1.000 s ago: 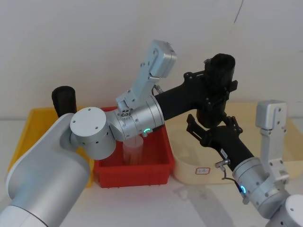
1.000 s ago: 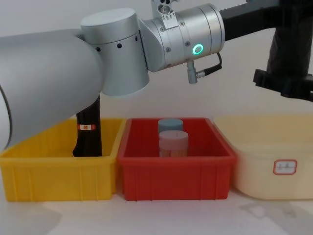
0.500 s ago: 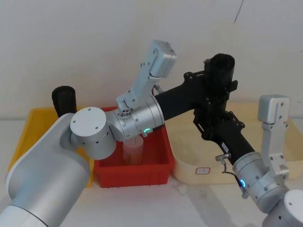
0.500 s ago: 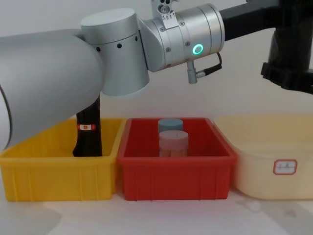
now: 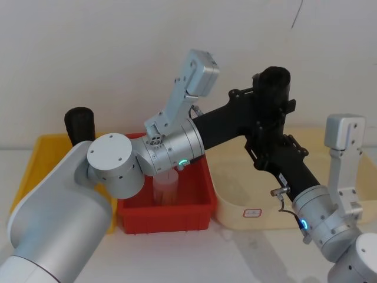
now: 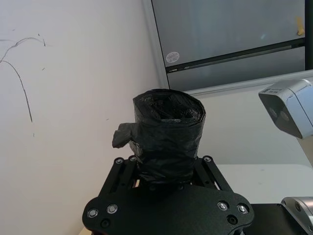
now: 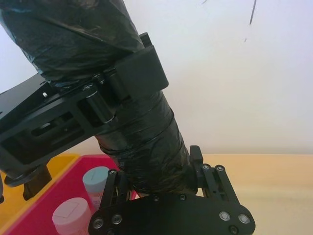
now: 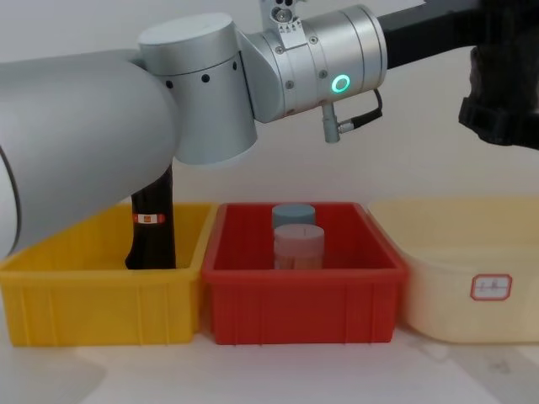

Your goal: Pick up the garbage bag with the one hand and transfer it to the other hand.

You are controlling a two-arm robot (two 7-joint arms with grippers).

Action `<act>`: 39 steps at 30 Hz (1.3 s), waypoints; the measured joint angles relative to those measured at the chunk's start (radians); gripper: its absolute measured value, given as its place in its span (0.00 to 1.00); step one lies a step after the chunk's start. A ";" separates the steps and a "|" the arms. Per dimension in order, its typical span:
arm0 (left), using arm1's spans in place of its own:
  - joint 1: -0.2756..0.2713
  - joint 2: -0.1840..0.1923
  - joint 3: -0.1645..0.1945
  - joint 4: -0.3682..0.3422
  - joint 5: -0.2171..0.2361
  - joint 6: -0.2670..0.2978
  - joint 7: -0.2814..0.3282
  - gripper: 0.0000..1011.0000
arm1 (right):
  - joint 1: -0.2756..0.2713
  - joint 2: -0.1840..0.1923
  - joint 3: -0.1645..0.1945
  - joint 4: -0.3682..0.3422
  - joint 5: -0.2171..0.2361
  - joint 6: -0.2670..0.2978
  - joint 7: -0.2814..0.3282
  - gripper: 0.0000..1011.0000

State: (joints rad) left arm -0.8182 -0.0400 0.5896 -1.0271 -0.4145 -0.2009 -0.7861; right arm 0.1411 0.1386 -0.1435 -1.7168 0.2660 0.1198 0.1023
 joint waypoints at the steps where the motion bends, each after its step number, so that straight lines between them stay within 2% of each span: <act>1: 0.000 0.000 0.000 0.000 0.000 0.000 0.000 0.39 | 0.000 0.000 0.000 -0.001 -0.001 0.001 0.000 0.60; 4: 0.000 0.000 0.000 0.000 0.000 0.000 0.000 0.39 | 0.000 -0.002 0.002 -0.004 -0.003 0.004 0.000 0.60; 8: 0.000 0.000 0.000 0.000 0.001 0.001 0.000 0.47 | 0.000 -0.004 0.006 -0.009 -0.004 0.009 0.002 0.60; 9: 0.000 0.000 0.000 0.000 0.001 0.001 0.000 0.54 | 0.000 -0.005 0.006 -0.010 -0.004 0.012 0.002 0.60; 11: 0.000 0.000 0.000 0.000 0.001 0.001 0.000 0.57 | 0.000 -0.006 0.008 -0.011 -0.004 0.018 0.002 0.60; 12: 0.000 0.000 0.000 0.000 0.001 0.001 0.000 0.63 | 0.001 -0.007 0.009 -0.012 -0.003 0.023 0.003 0.60; 14: 0.000 0.000 0.000 0.000 0.001 0.001 0.000 0.66 | 0.002 -0.008 0.010 -0.014 -0.002 0.029 0.003 0.60; 21: 0.000 0.000 0.000 0.000 0.001 0.001 0.000 0.89 | 0.011 -0.013 0.019 -0.014 0.014 0.072 -0.004 0.60; 25: 0.000 0.000 0.000 0.000 0.001 0.001 0.000 0.98 | 0.022 -0.018 0.028 -0.007 0.025 0.108 -0.017 0.60; 39: 0.000 0.000 0.000 0.000 0.000 0.000 0.000 0.99 | 0.077 -0.037 0.066 0.052 0.036 0.203 -0.071 0.60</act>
State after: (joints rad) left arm -0.8180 -0.0400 0.5896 -1.0268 -0.4140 -0.2007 -0.7863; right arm 0.2182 0.1016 -0.0772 -1.6648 0.3021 0.3230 0.0310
